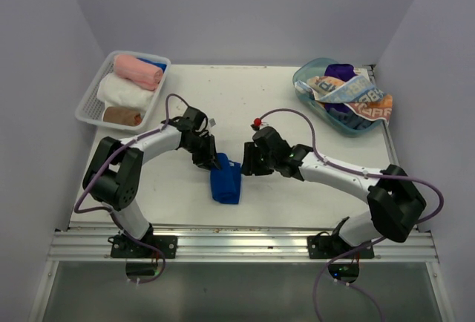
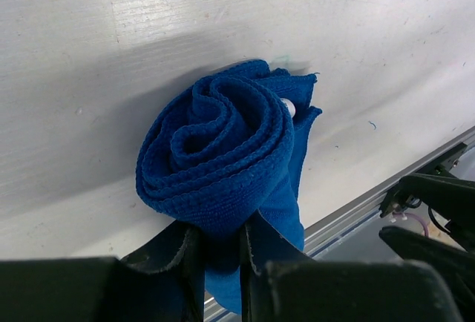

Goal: Roll the towels
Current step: Roll the towel

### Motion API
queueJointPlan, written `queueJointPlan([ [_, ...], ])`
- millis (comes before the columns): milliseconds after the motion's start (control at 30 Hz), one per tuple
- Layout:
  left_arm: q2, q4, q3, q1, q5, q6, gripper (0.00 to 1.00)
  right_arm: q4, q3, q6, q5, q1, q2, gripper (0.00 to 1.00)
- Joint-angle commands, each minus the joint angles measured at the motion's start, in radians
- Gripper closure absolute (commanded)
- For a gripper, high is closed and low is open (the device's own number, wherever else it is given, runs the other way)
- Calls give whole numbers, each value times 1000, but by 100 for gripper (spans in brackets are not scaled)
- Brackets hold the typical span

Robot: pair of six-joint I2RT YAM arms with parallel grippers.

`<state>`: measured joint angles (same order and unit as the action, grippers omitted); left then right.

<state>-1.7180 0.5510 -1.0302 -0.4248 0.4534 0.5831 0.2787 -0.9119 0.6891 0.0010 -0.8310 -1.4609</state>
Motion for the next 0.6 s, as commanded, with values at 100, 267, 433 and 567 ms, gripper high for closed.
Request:
queueJointPlan([
  [100,29,35,-37,-8,-21,-11,93,73,-54,-3,28,3,-73,56],
  [267,26,36,-39,-8,-4,-29,94,80,-145,-63,2,3,-168,41],
  [433,34,35,-28,-8,14,-34,94,45,-182,-83,-38,1,-269,41],
  [567,43,27,-22,-8,31,-35,94,30,-196,-83,-38,1,-340,52],
])
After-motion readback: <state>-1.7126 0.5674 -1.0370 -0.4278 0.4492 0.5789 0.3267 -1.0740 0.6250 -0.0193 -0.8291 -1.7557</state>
